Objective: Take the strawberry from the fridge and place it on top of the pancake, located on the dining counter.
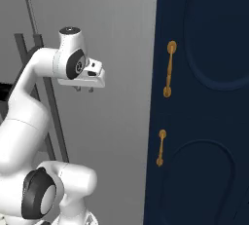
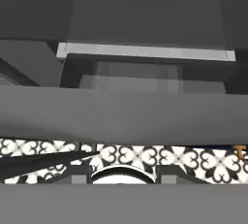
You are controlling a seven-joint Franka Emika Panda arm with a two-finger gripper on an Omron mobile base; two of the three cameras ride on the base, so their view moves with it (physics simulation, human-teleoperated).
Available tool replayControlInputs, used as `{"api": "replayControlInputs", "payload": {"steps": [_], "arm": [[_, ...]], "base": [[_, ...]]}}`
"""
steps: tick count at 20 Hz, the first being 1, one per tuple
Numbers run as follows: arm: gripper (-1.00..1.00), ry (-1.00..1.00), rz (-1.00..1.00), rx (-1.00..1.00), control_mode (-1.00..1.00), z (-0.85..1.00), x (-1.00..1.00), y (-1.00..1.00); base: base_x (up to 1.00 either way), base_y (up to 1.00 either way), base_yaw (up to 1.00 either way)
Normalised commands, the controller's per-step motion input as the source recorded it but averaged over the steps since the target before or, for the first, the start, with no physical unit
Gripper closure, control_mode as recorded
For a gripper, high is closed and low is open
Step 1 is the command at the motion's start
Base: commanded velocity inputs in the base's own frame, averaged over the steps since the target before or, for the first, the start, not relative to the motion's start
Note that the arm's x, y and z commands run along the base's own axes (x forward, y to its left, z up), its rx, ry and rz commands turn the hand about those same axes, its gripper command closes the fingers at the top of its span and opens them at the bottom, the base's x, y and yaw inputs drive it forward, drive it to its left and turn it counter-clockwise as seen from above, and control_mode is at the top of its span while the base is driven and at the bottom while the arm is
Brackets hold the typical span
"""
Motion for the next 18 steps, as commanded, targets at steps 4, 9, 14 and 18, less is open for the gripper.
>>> {"api": "replayControlInputs", "payload": {"steps": [4, 9, 14, 18], "arm": [[-1.0, 0.0, 0.0, 0.0, 1.0, 0.0, -0.1, 0.0], [-1.0, 0.0, 0.0, 0.0, 1.0, 0.0, 0.0, 0.0], [-1.0, 0.0, 0.0, 0.0, 1.0, 0.0, 0.0, 0.0], [-1.0, 0.0, 0.0, 0.0, 1.0, 0.0, 0.0, 0.0]], "base": [[-0.31, 0.0, 0.0], [-0.77, 0.06, -0.03], [0.01, 0.49, -0.03], [0.01, 0.7, -0.01]]}}
